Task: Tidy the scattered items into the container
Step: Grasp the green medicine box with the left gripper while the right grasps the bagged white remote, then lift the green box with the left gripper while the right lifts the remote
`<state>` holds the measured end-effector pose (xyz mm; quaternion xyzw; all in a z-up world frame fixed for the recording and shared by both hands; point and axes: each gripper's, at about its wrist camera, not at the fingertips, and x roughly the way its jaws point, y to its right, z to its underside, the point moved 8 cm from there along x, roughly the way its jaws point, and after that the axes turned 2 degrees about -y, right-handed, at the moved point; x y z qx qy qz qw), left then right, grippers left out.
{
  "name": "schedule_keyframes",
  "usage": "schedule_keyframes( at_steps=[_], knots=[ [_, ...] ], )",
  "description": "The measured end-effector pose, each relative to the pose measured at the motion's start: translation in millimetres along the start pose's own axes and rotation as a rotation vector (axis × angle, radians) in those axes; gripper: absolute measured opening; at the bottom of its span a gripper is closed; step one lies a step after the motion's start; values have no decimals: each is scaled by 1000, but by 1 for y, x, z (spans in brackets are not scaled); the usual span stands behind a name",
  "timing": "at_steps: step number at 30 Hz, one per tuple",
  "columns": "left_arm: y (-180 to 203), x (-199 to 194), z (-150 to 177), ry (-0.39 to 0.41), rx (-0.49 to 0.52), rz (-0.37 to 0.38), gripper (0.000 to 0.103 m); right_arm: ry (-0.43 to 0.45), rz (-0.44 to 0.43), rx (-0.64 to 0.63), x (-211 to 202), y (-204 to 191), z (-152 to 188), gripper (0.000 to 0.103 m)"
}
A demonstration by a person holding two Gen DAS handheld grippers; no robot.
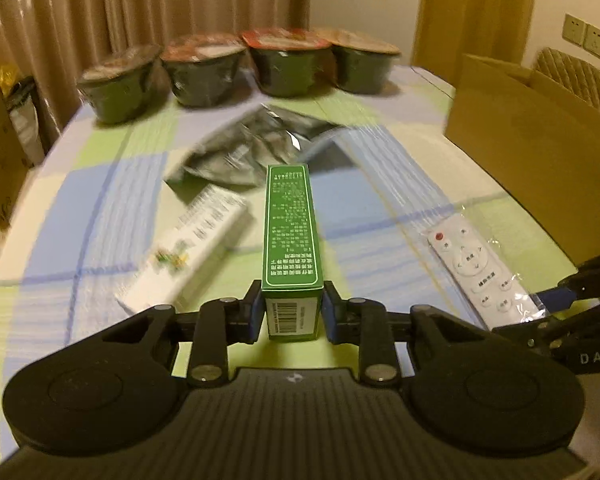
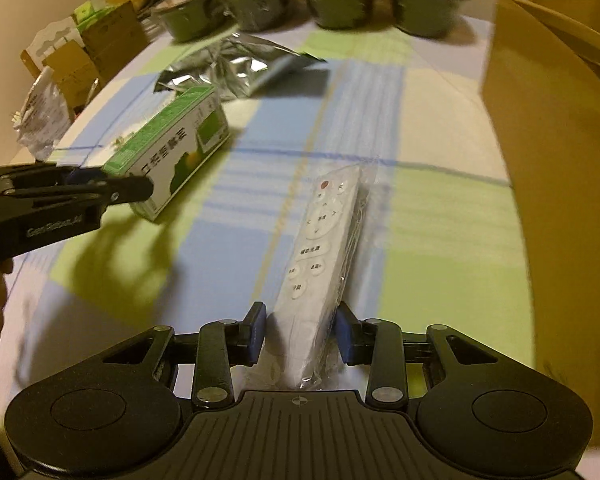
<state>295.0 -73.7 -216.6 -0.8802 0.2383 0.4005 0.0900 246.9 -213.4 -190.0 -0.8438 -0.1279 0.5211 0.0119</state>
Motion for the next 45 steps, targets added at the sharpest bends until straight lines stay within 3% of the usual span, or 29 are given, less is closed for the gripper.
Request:
schedule_keyframes(
  at_steps=[8, 15, 17, 18, 31, 32, 33, 35, 37, 38, 39, 43, 45],
  knots=[
    [52, -52, 48, -101, -85, 48, 25, 1, -20, -1, -38, 3, 39, 39],
    [76, -76, 67, -158, -60, 32, 44, 22, 7, -16, -53, 3, 52, 41],
    [74, -77, 63, -154, -53, 12, 54, 38, 5, 16, -52, 5, 49, 79],
    [73, -78, 62, -152, -48, 5, 60, 53, -2, 32, -53, 6, 46, 80],
    [72, -33, 25, -175, -10, 36, 59, 63, 24, 26, -24, 6, 24, 80],
    [70, -29, 25, -180, -5, 32, 54, 61, 22, 27, -21, 6, 23, 80],
    [69, -27, 24, -180, -1, 35, 41, 61, 24, 22, -19, 5, 23, 80],
    [64, -25, 24, -185, -4, 41, 30, 64, 34, -12, -15, 0, 22, 80],
    [59, -26, 26, -186, -11, 45, 27, 63, 45, -52, -11, -4, 22, 79],
    [57, -27, 27, -188, -11, 45, 26, 60, 56, -66, -8, -5, 22, 67],
    [56, -29, 29, -189, -10, 45, 25, 55, 66, -78, -6, -6, 23, 61],
    [54, -38, 36, -195, -15, 43, 25, 57, 85, -95, -8, -3, 26, 45],
    [54, -42, 39, -196, -18, 40, 25, 45, 68, -77, -11, 0, 30, 43]
  ],
)
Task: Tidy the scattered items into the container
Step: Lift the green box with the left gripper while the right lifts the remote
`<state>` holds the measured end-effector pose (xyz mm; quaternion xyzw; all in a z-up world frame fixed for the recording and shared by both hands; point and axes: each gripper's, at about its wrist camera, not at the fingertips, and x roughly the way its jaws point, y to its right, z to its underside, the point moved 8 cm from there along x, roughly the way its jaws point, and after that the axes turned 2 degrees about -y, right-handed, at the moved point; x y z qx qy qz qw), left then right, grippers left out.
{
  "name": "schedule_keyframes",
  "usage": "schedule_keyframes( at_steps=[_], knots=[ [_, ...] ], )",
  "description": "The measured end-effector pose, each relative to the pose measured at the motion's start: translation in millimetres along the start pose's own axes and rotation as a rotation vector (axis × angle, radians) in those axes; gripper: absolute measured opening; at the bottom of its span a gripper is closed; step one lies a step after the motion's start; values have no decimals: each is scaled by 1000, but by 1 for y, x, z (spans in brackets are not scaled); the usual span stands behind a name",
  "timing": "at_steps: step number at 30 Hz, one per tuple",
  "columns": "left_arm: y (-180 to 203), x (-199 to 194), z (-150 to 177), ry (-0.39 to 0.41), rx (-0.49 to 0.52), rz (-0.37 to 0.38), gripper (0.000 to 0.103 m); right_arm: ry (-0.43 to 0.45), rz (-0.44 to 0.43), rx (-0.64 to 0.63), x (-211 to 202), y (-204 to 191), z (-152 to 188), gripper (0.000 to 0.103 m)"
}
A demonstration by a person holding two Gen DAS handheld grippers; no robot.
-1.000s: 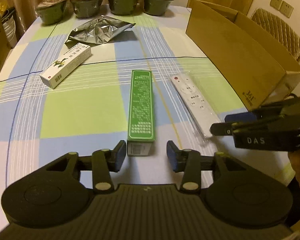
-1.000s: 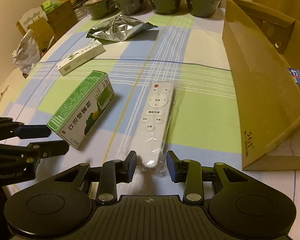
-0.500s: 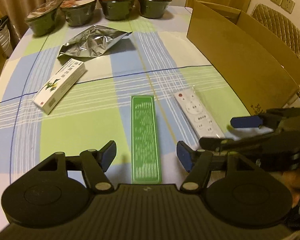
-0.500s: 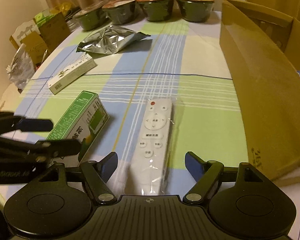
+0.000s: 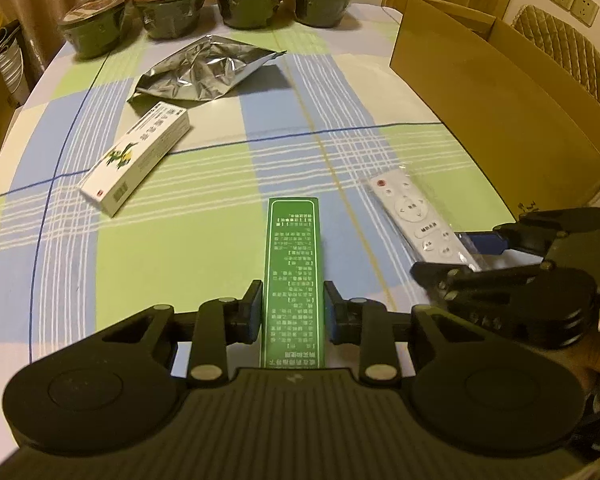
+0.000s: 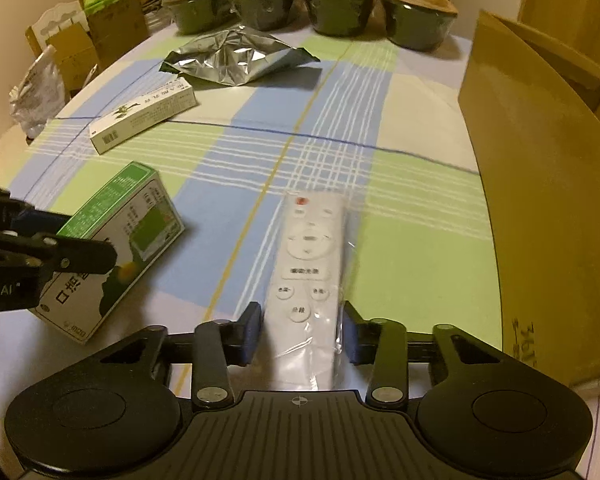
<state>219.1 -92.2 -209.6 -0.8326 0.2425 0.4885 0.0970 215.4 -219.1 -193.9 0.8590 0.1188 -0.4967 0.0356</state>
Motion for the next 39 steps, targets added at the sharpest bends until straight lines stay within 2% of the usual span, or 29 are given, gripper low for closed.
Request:
schedule_keyframes(
  at_steps=[9, 14, 22, 23, 24, 25, 28, 31, 32, 39],
  knots=[
    [5, 8, -1, -22, 48, -15, 27, -18, -11, 22, -19, 9, 24, 42],
    [9, 16, -2, -54, 110, -39, 27, -25, -6, 0, -18, 8, 22, 43],
    [9, 25, 1, -81, 126, -28, 25, -12, 9, -3, -12, 9, 17, 44],
    [8, 25, 2, -80, 125, -27, 25, -12, 8, -6, -11, 8, 16, 55],
    [9, 24, 2, -78, 124, -27, 25, -15, 9, -6, -10, 8, 16, 60],
    [9, 24, 2, -78, 123, -26, 25, -14, 10, -5, -9, 8, 16, 63],
    [9, 22, 4, -78, 114, -25, 25, -8, 16, -10, -7, 9, 15, 63],
    [9, 18, 6, -74, 100, -22, 25, -3, 25, -11, -7, 9, 14, 61],
    [10, 16, 7, -73, 96, -21, 25, 2, 32, -20, -8, 9, 14, 42],
    [15, 0, 12, -59, 67, -3, 25, -2, 9, -13, -24, 6, 18, 41]
  ],
)
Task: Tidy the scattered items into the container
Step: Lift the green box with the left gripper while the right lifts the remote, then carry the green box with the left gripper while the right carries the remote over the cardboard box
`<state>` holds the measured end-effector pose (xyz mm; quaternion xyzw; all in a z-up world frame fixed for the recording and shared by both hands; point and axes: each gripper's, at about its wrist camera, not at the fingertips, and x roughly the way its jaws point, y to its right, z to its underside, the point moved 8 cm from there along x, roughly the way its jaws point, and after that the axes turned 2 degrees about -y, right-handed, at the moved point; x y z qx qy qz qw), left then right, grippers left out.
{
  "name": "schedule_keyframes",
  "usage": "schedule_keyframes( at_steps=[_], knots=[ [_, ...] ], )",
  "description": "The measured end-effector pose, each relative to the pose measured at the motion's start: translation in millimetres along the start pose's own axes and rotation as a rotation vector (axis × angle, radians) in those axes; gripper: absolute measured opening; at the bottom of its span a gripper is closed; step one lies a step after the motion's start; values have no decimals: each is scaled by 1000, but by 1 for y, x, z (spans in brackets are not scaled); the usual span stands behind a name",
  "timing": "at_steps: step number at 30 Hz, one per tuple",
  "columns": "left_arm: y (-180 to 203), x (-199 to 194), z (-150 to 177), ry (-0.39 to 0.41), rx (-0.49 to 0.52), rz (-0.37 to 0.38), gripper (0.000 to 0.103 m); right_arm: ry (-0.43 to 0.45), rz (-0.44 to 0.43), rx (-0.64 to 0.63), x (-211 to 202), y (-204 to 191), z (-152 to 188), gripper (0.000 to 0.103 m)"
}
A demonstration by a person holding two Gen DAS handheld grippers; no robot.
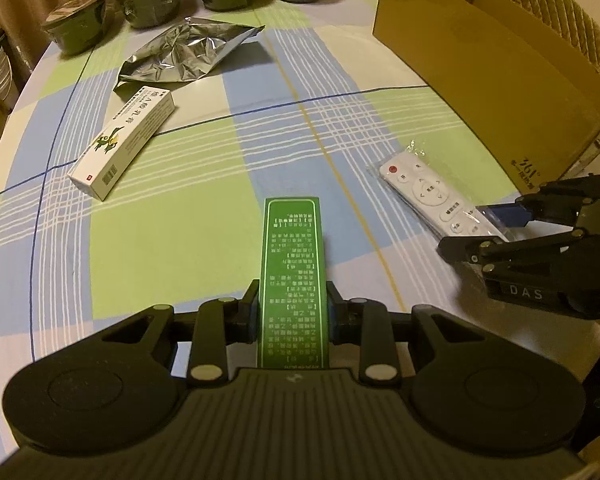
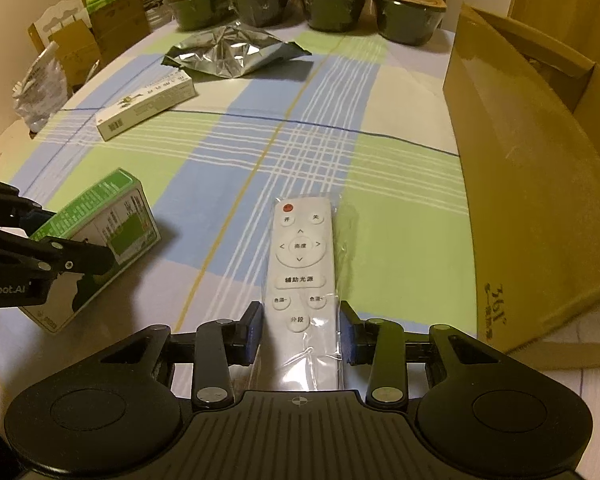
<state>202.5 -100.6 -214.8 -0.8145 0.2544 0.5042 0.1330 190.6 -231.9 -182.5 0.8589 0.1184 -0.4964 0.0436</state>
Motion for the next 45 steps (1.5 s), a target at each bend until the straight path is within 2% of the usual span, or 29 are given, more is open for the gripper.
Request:
schedule_keyframes(
  at_steps=[14, 26, 36, 45],
  knots=[
    [28, -45, 4, 54, 9, 11, 25, 105, 3, 3, -71, -3, -8, 41],
    [35, -72, 8, 71, 23, -10, 25, 151, 7, 36, -106, 3, 4, 41],
    [55, -88, -12, 113, 63, -9, 25, 214, 16, 61, -133, 17, -3, 41],
    [89, -96, -36, 150, 111, 18, 25, 260, 47, 106, -153, 45, -6, 41]
  ],
)
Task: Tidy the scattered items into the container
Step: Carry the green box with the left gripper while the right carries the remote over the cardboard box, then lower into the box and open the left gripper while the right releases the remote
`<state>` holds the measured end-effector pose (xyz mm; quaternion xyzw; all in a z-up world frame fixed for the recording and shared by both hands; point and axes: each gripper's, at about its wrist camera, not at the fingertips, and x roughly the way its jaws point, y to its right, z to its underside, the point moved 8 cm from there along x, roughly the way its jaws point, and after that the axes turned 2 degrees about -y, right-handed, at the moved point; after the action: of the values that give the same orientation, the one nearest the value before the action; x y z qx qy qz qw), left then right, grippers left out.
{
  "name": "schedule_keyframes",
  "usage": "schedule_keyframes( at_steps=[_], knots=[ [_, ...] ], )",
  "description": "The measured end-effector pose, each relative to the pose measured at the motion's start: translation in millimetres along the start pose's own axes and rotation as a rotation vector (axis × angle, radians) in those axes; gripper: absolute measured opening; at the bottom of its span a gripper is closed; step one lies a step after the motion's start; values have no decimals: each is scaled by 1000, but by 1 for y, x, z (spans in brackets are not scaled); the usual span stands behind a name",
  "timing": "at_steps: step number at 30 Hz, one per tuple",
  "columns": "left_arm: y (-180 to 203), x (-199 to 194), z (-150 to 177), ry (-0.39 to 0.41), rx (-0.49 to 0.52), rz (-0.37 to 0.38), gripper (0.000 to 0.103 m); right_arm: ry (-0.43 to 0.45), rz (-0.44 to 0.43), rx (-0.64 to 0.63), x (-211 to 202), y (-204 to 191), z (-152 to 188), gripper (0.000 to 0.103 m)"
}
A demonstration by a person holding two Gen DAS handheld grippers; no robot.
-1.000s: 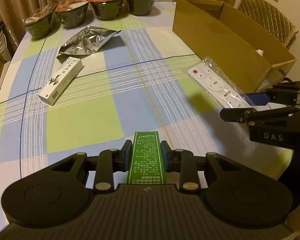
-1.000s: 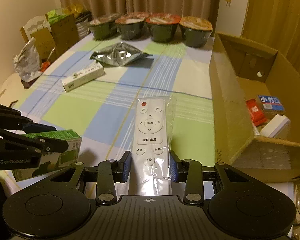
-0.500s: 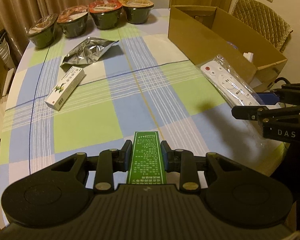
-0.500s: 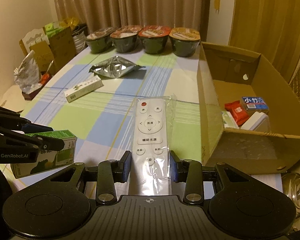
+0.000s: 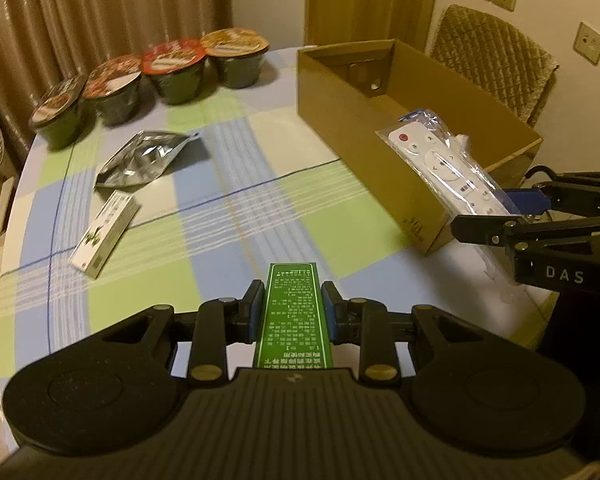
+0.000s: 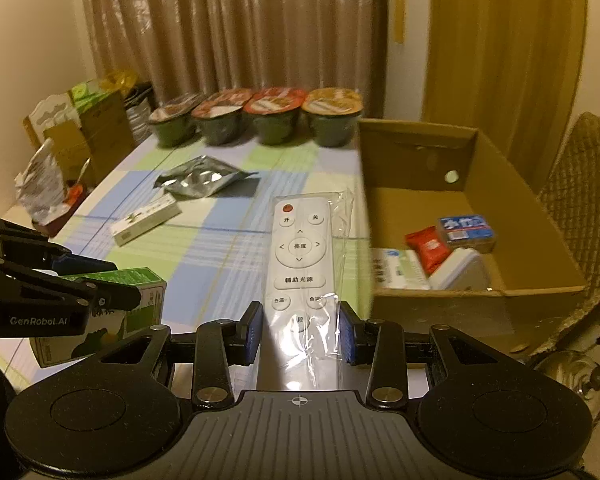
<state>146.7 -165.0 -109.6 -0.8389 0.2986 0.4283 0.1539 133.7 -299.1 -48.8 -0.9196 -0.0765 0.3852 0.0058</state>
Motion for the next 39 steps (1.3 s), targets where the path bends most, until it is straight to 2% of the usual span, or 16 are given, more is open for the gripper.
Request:
schedule_keyframes(
  at_steps=[13, 26, 39],
  knots=[
    [48, 3, -49, 57, 65, 55, 25, 68, 80, 62, -29, 61, -15, 41],
    [91, 3, -127, 149, 108, 103, 25, 118, 142, 122, -41, 116, -31, 41],
    [123, 37, -154, 151, 97, 170, 25, 104, 169, 156, -29, 145, -30, 41]
  ],
)
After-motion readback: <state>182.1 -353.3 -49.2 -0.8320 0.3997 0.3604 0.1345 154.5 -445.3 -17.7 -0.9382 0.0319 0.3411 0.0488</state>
